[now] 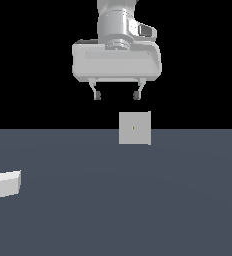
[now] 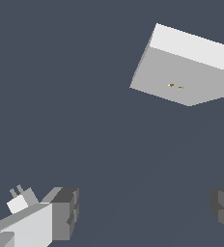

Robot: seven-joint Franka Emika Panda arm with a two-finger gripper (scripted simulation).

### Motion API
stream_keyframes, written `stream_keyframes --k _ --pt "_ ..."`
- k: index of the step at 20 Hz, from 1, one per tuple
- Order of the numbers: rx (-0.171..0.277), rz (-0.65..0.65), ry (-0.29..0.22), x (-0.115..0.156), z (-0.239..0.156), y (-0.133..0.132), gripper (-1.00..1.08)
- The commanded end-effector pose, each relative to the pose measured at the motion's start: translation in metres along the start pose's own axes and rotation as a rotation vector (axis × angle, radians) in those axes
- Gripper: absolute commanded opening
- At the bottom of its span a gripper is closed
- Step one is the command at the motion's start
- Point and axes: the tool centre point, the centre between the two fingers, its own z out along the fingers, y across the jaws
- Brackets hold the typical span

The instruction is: Plug the charger into the wall socket.

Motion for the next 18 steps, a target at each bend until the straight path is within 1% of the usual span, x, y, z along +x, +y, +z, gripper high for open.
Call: stream_keyframes --k 1,5,9,13,18 --pt "0.0 0.0 0.0 0.0 0.0 0.0 1.0" --pt "0.001 -0.012 0.003 -0.001 0.002 -0.004 1.0" --pt "0.006 -0.049 0.01 -0.005 0.01 -0.018 1.0" --pt "0.013 -0.109 0.023 -0.013 0.021 -0.04 1.0" --pt "0.026 -0.216 0.046 -0.03 0.042 -0.077 1.0"
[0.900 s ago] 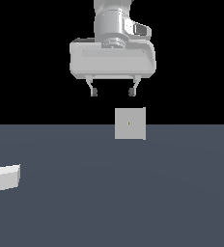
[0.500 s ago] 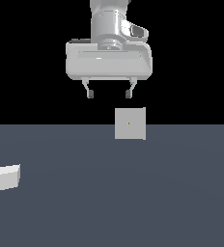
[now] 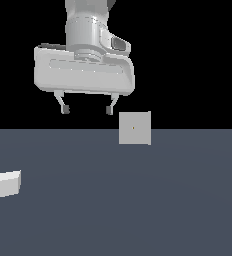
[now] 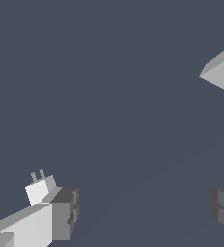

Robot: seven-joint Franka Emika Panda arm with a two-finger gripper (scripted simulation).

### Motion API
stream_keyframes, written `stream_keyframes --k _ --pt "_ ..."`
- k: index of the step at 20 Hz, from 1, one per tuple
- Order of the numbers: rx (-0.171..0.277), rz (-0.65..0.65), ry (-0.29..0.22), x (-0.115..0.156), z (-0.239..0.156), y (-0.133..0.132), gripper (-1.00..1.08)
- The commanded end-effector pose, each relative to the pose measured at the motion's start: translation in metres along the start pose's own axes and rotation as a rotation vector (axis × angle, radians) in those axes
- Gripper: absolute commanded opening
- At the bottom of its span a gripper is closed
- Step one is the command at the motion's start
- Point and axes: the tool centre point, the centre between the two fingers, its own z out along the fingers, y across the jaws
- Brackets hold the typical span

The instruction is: Plug the charger into the wall socket.

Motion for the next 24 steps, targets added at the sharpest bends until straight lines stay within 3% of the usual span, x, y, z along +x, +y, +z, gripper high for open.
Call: stream_keyframes --k 1,6,12,24 --pt "0.008 -0.061 0.012 -0.007 0.012 -0.023 1.0" --pt "0.024 -0.188 0.039 -0.025 0.037 -0.068 1.0" --pt "0.037 -0.295 0.061 -0.044 0.059 -0.104 1.0" --pt "0.044 -0.357 0.073 -0.057 0.072 -0.125 1.0"
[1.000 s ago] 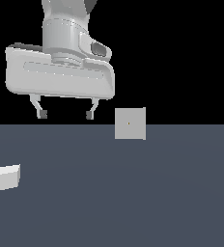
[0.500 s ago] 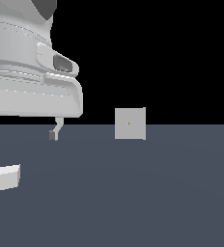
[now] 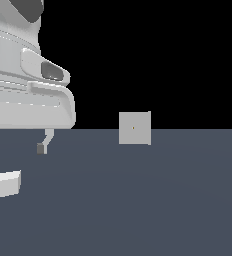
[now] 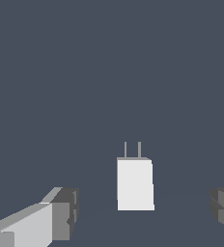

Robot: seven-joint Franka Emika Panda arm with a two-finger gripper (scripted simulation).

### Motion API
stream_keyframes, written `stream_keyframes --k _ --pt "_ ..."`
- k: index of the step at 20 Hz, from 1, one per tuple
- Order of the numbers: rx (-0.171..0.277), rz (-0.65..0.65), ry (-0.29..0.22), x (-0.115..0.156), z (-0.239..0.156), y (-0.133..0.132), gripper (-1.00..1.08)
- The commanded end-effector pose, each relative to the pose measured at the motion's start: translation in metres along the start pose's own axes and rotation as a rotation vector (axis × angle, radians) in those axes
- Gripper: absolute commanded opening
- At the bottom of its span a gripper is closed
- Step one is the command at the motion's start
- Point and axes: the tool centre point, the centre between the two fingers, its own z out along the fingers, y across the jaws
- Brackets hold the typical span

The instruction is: Plug the charger into the wall socket.

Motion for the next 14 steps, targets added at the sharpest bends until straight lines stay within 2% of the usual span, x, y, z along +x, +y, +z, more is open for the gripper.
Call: stream_keyframes --k 1,14 --pt "0.0 0.0 0.0 0.0 0.001 0.0 1.0" --pt "-0.003 -0.003 0.001 -0.008 0.046 0.0 1.0"
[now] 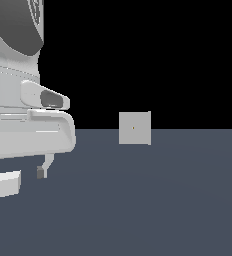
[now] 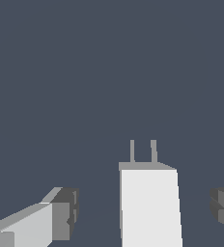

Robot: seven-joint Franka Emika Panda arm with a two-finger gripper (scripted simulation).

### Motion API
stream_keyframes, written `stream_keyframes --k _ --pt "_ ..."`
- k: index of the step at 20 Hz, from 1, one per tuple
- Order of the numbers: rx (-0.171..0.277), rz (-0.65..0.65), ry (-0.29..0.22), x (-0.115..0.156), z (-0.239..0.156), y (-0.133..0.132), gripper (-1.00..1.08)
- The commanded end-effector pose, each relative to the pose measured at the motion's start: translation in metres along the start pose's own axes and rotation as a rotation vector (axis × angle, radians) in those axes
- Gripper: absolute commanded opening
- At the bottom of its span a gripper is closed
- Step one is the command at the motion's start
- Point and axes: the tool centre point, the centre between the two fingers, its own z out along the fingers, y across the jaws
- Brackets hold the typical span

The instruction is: Plug the charger into the wall socket.

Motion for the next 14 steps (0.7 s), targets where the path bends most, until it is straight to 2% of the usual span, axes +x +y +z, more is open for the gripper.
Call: stream_keyframes --k 1,4,5,14 --pt "-0.001 0.0 0.001 -0.0006 0.0065 0.0002 1.0" --pt "-0.001 0.0 0.001 -0.0008 0.009 0.0002 1.0" --pt "-0.001 0.0 0.001 -0.0008 0.009 0.0002 -1.0" --pt "-0.001 0.0 0.001 -0.0008 0.009 0.0002 -1.0"
